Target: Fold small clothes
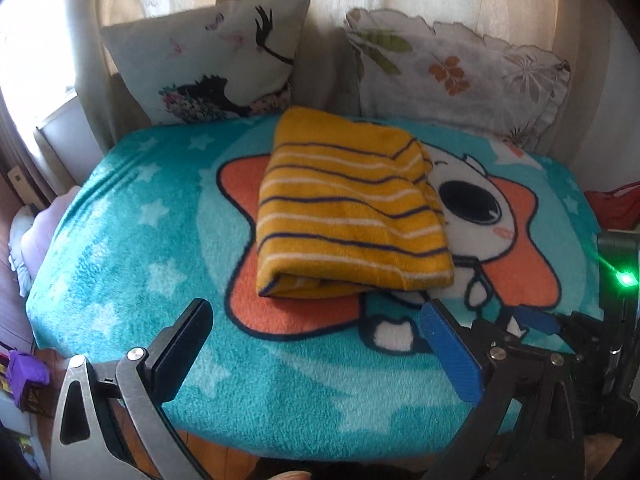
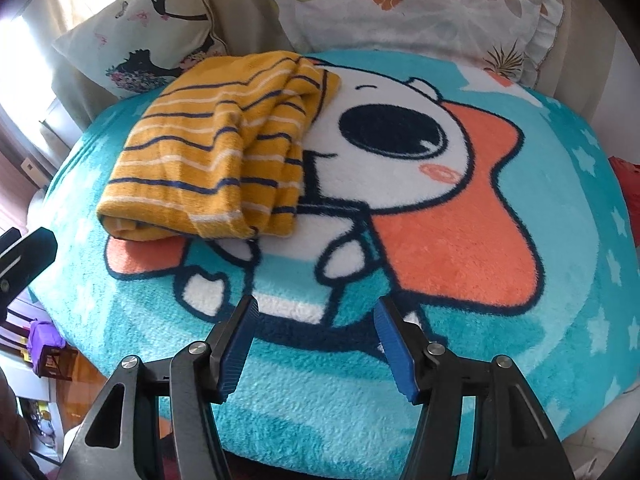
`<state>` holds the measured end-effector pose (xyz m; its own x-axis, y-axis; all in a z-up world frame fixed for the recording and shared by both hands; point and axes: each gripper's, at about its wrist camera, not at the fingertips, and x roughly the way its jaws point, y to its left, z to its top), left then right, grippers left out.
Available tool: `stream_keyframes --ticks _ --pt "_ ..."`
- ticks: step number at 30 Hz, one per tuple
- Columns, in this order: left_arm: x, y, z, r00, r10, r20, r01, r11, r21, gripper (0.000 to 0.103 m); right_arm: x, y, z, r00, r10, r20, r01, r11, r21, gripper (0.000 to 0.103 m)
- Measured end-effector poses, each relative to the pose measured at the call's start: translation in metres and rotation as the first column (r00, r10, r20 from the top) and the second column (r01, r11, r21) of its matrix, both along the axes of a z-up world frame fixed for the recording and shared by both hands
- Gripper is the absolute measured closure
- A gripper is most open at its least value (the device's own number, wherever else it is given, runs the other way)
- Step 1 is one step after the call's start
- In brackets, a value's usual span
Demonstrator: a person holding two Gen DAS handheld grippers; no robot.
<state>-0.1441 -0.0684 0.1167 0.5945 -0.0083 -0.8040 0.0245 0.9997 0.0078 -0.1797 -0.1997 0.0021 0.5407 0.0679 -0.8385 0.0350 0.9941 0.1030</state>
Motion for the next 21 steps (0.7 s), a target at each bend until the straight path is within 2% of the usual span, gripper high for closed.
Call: stream_keyframes --ticks 7,12,21 --pt "0.009 0.006 -0.013 0.998 0.005 -0.061 -0.008 0.999 -0.04 0.0 0.017 0.007 0.01 1.0 0.014 0.019 -0.012 0.995 -0.104 0.036" --pt "0.012 0.015 -0.012 0.998 0.02 -0.06 -0.023 0.998 -0.056 0.0 0.035 0.02 0.017 1.0 0.016 0.012 -0.013 0.978 -0.206 0.035" --pt "0.019 0.028 -0.013 0.997 0.041 -0.073 -0.044 0.998 -0.037 0.0 0.045 0.031 0.026 0.999 -0.01 0.045 0.022 0.957 -0.29 0.034"
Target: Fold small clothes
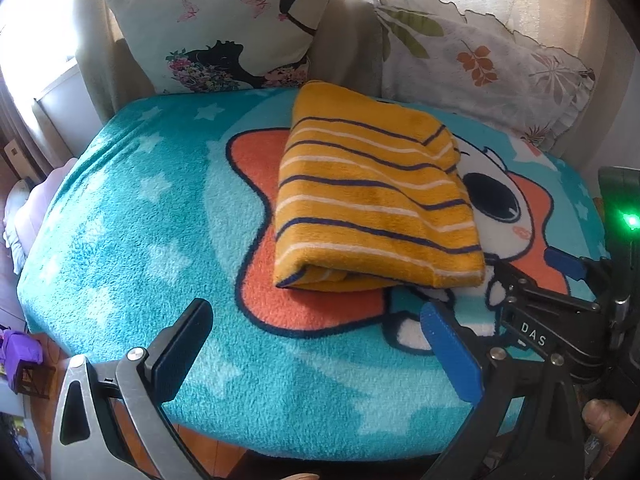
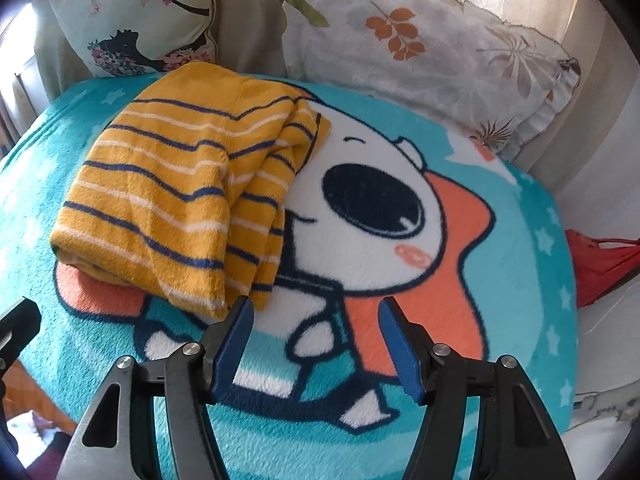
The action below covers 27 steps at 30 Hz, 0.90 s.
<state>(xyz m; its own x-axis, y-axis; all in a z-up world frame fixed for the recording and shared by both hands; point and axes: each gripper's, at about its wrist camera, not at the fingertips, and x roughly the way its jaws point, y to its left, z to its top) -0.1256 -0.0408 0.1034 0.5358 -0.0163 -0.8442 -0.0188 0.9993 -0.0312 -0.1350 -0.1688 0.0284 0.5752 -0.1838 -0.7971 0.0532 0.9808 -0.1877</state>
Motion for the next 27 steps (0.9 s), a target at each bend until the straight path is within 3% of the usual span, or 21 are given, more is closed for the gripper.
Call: stream_keyframes --ticks 14,27 --pt "0.009 -0.006 -0.008 0.998 -0.043 -0.038 0.044 0.999 0.013 0.0 -0.001 0.0 0.001 1.0 -0.03 0.008 0.03 0.999 -0.021 0.032" --pt "0.01 -0.004 -0.015 0.997 -0.028 -0.068 0.028 1.0 -0.003 0.0 0.002 0.004 -0.005 1.0 -0.009 -0.012 0.009 1.0 -0.025 0.031"
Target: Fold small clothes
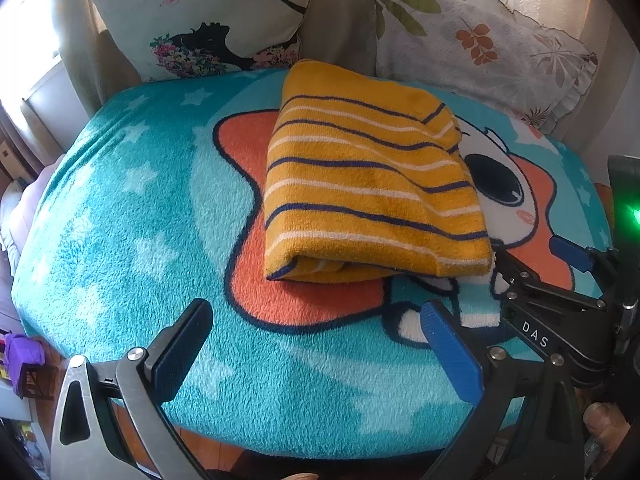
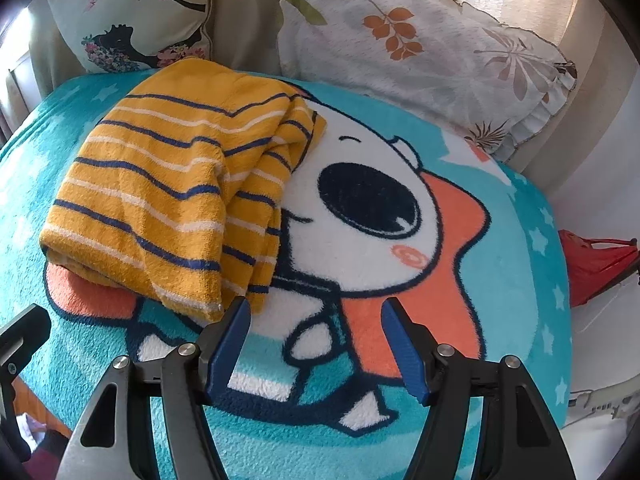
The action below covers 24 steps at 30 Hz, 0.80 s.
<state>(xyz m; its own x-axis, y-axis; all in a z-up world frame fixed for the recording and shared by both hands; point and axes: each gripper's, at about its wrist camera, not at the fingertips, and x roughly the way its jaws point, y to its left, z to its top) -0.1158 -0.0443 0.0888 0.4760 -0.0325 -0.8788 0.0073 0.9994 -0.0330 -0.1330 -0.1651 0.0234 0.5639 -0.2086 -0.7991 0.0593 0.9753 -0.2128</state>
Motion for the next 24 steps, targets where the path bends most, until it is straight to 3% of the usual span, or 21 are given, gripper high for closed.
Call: stream_keyframes --ticks 24 --pt "-0.006 -0.015 -0.006 1.0 0.01 -0.029 -0.011 1.0 -0.007 0.0 -0.006 -0.008 -0.006 1.0 0.023 -0.019 -0.022 1.0 0.014 0.029"
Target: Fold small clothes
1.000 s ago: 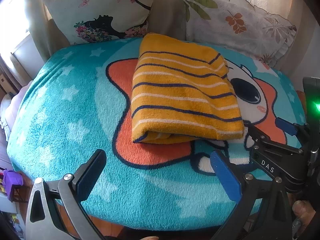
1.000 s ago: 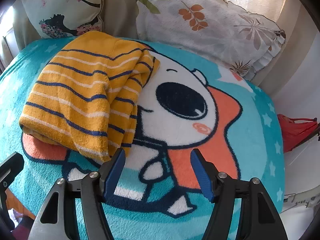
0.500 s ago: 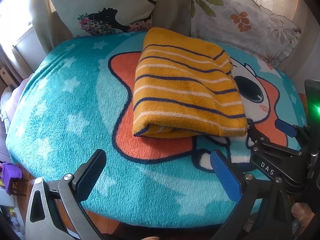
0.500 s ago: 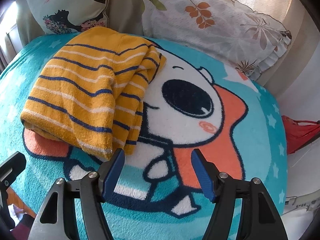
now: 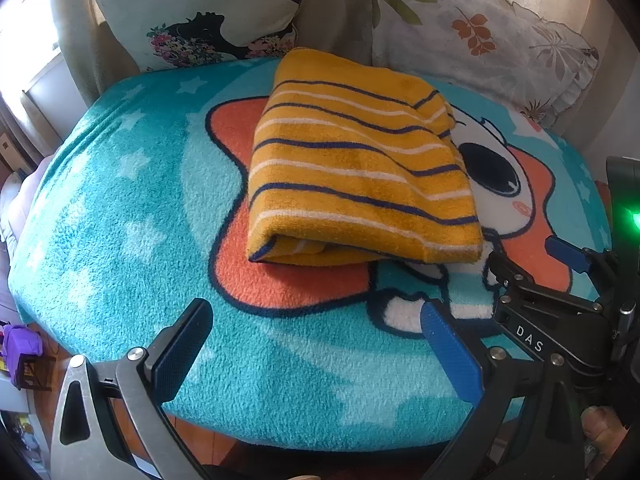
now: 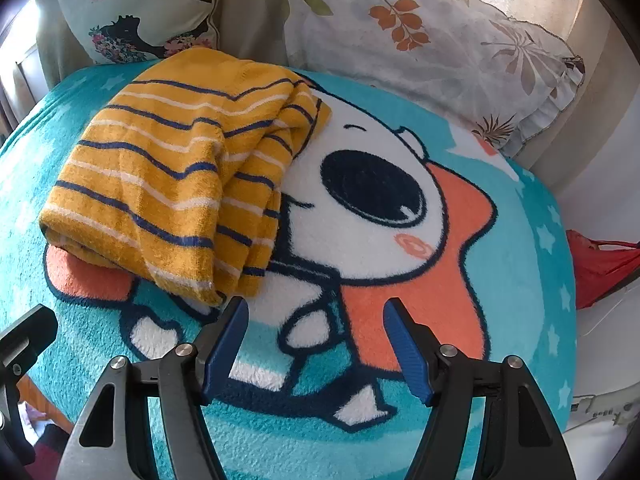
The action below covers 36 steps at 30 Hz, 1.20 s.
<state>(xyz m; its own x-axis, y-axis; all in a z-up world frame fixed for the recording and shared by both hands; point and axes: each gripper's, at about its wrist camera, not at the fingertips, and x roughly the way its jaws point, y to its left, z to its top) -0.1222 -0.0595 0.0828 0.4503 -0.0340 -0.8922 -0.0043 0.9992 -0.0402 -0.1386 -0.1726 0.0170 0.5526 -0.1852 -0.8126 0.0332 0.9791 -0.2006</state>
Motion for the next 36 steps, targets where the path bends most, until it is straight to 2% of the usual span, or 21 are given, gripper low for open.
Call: stream_keyframes --ticks 14,18,24,36 --pt "-0.002 -0.013 -0.001 1.0 -0.005 -0.011 0.005 1.0 -0.001 0.0 -0.006 -0.011 0.0 1.0 0.006 0.002 -0.006 1.0 0.009 0.028" --pt "-0.002 -0.016 0.001 1.0 0.0 -0.004 0.0 1.0 0.025 0.0 -0.007 -0.014 0.0 1.0 0.005 0.005 -0.005 1.0 0.014 0.028" --pt "-0.005 -0.026 0.012 0.998 -0.007 0.059 0.001 0.995 0.102 0.0 -0.01 -0.021 0.0 1.0 -0.008 0.012 0.008 1.0 0.022 0.028" --pt "0.002 -0.026 0.008 0.999 -0.02 0.04 0.016 0.995 0.101 0.0 -0.01 -0.022 0.002 1.0 -0.018 0.021 0.018 0.999 0.029 0.028"
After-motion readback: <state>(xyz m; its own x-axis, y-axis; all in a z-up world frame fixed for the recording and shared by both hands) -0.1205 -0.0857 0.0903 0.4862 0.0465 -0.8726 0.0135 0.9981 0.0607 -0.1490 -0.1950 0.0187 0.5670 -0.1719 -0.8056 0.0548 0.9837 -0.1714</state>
